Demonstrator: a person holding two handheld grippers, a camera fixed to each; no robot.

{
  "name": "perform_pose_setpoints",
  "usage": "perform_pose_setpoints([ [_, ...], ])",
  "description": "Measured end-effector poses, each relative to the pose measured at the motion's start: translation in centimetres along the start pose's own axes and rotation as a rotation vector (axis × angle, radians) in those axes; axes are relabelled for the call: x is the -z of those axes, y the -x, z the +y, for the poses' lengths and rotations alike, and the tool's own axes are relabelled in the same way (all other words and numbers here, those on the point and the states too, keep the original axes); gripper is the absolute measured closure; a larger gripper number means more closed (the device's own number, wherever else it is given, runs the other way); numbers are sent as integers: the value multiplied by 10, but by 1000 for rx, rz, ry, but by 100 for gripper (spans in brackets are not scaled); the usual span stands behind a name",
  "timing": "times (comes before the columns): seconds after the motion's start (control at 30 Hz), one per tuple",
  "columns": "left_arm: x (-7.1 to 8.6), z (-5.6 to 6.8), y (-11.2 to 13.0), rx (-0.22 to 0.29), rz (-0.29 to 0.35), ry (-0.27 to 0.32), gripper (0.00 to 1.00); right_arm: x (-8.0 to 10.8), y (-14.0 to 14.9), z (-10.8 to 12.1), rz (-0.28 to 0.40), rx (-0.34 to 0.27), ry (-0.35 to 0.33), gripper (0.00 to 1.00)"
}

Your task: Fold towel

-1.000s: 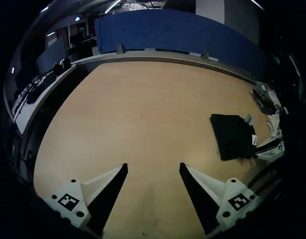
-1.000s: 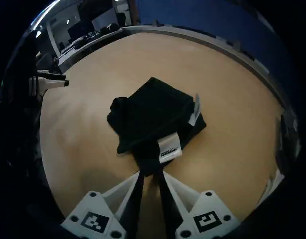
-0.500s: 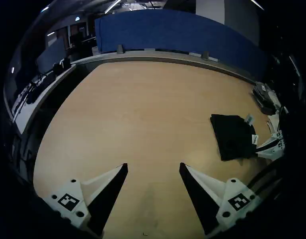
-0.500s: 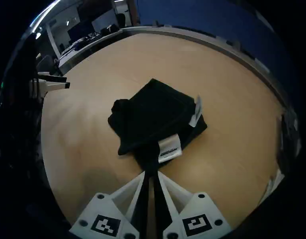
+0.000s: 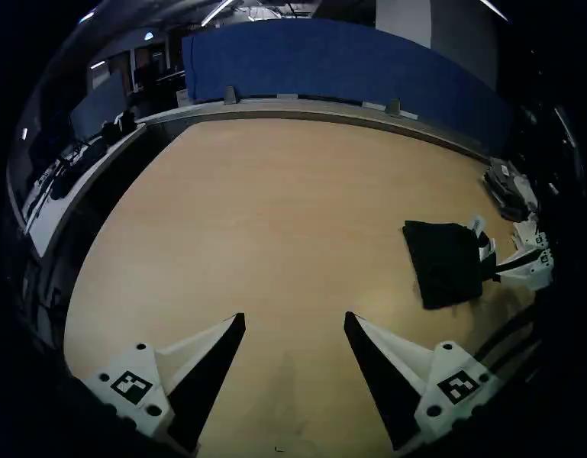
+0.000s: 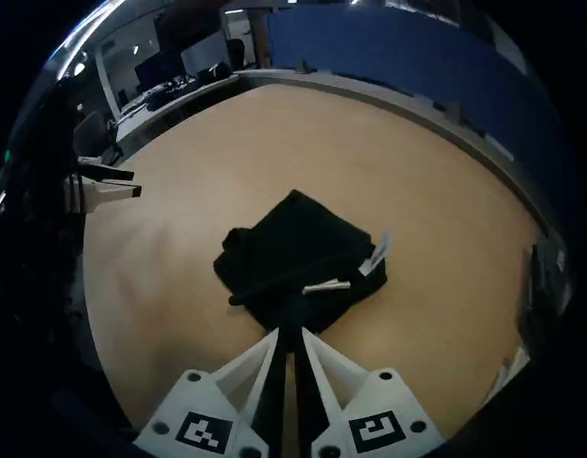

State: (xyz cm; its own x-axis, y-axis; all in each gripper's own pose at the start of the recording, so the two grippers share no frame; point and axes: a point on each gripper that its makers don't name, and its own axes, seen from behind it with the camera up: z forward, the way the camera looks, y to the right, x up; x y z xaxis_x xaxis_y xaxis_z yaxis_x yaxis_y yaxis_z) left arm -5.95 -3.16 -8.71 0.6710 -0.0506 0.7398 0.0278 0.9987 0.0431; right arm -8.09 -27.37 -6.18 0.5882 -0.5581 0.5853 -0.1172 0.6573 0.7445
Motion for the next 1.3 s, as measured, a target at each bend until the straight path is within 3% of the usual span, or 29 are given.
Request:
perform_pose_setpoints([
  [0.27, 3, 1, -1, 7, 6, 2, 3, -6, -42, 6, 33, 43, -1, 94],
  [0.7, 3, -1, -1, 26, 8, -2, 3, -44, -85, 17, 23, 82, -1, 92],
  [0.8, 2, -3, 0, 29, 8, -5, 3, -48, -88, 20, 22, 82, 10, 83],
  [0.93, 1, -5, 0, 33, 7, -8, 3, -48, -91, 22, 29, 86, 17, 51],
  [1.03, 0, -6, -1, 33, 7, -9, 3, -47, -92, 22, 38, 88, 21, 35],
  [1.1, 0, -6, -2, 31, 7, -8, 3, -46, -93, 22, 44, 87, 23, 30],
  [1.3, 1, -5, -4, 26, 8, -5, 3, -44, -95, 24, 58, 79, 34, 28],
])
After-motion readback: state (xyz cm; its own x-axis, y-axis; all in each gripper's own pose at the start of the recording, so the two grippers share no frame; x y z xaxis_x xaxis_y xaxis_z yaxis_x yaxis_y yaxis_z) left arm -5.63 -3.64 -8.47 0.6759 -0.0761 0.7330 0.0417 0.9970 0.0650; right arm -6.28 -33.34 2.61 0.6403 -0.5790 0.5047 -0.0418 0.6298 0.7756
